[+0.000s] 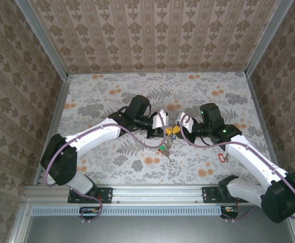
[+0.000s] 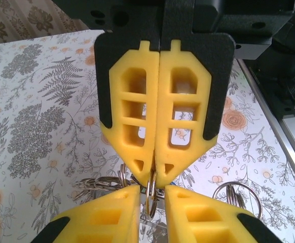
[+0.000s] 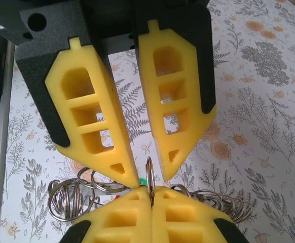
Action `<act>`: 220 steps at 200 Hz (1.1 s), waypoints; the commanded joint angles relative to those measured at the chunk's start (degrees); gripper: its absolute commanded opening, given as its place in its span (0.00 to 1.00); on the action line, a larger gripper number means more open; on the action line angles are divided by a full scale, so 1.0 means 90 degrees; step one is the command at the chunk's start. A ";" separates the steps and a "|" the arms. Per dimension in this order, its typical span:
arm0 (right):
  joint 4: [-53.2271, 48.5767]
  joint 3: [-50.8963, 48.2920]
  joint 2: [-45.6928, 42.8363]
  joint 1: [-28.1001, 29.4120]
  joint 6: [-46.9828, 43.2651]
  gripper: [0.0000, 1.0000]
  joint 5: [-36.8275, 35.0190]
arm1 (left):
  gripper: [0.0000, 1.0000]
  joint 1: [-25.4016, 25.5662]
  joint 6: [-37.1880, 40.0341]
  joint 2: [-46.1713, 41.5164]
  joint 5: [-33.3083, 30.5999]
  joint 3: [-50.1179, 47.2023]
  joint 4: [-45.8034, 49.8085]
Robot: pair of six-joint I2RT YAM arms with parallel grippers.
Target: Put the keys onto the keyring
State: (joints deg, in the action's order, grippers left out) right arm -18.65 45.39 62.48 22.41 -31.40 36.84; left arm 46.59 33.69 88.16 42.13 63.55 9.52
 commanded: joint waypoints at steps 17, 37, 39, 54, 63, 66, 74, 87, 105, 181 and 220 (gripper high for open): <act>0.0107 0.0260 -0.0145 0.0037 -0.0116 0.00 0.0106 | 0.19 0.0038 0.0190 0.0037 0.0051 0.0233 0.0231; 0.0158 0.0245 -0.0141 0.0029 -0.0080 0.00 0.0135 | 0.14 0.0044 0.0177 0.0071 0.0147 0.0302 0.0226; 0.0171 0.0249 -0.0144 0.0032 -0.0077 0.00 0.0142 | 0.12 0.0047 0.0174 0.0081 0.0164 0.0314 0.0237; 0.0235 0.0231 -0.0152 0.0040 -0.0014 0.00 0.0196 | 0.01 0.0048 0.0160 0.0111 0.0245 0.0351 0.0232; 0.0282 0.0212 -0.0155 0.0040 0.0011 0.01 0.0189 | 0.00 0.0046 0.0129 0.0122 0.0280 0.0353 0.0205; 0.0290 0.0203 -0.0155 0.0046 0.0014 0.01 0.0177 | 0.00 0.0045 0.0117 0.0118 0.0281 0.0349 0.0187; 0.0305 0.0178 -0.0164 0.0041 0.0035 0.04 0.0140 | 0.00 0.0030 0.0026 0.0117 0.0333 0.0311 0.0064; 0.0367 0.0067 -0.0201 0.0041 0.0070 0.08 0.0017 | 0.00 -0.0032 -0.0236 0.0078 0.0525 0.0160 -0.0335; 0.0632 -0.0171 -0.0243 -0.0016 0.0211 0.12 0.0011 | 0.00 -0.0168 -0.0759 -0.0034 0.0913 -0.0229 -0.1237; 0.1331 -0.0560 -0.0191 -0.0381 0.0686 0.16 0.0688 | 0.00 -0.0326 -0.1594 -0.0170 0.1680 -0.0931 -0.3016; 0.1409 -0.0631 -0.0177 -0.0467 0.0613 0.16 0.0697 | 0.00 -0.0338 -0.1720 -0.0195 0.1735 -0.0991 -0.3196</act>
State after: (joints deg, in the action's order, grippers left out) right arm -7.73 40.73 61.17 18.94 -26.30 42.15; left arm 43.38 20.40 88.55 52.75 54.72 -13.19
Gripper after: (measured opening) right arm 0.165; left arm 0.043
